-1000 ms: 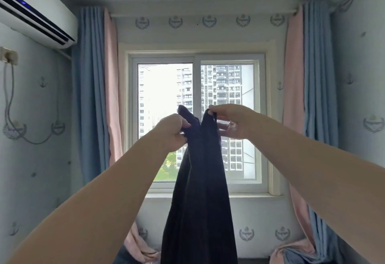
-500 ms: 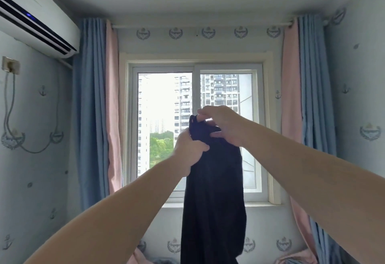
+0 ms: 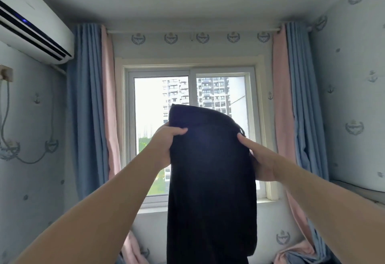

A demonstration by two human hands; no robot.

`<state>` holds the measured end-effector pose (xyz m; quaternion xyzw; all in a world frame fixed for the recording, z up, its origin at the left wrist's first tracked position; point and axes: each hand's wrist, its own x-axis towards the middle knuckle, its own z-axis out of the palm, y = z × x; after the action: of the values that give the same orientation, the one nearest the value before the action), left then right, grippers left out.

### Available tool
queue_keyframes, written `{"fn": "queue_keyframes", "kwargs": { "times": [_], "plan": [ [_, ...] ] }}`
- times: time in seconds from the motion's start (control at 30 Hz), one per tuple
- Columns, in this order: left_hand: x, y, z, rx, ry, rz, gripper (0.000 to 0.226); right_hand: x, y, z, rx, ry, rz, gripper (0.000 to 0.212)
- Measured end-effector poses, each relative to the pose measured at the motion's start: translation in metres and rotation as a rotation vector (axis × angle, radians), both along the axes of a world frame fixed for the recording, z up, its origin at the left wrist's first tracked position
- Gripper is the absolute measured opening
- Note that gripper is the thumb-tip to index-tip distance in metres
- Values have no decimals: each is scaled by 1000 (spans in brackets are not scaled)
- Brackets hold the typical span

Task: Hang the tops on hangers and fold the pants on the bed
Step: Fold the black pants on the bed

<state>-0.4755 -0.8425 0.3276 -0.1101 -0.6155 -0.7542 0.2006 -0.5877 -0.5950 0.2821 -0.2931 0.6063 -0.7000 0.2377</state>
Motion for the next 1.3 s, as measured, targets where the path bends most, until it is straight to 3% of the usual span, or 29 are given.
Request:
{"fn": "queue_keyframes", "kwargs": {
  "times": [0.13,0.27,0.37,0.47,0.67,0.83,1.13,1.3],
  "plan": [
    [28,-22,-5,5,-5,30,34,24,-20,-17,61,-16,56,73],
    [68,-41,-2,-34,-32,79,30,69,-42,2,-14,65,-155,51],
    [100,-49,8,-105,1,235,20,106,-45,29,-127,184,-353,36],
    [128,-44,19,-180,84,414,20,146,-45,48,-112,336,-504,33],
    [198,-21,15,-362,266,767,16,233,-31,65,-113,492,-612,14],
    [264,1,-10,-347,323,786,8,302,-3,60,-120,516,-642,10],
    [353,33,-27,-328,215,681,16,388,37,49,-96,448,-672,11],
    [373,34,-31,-353,149,647,8,408,45,40,-78,405,-665,10]
  ]
}}
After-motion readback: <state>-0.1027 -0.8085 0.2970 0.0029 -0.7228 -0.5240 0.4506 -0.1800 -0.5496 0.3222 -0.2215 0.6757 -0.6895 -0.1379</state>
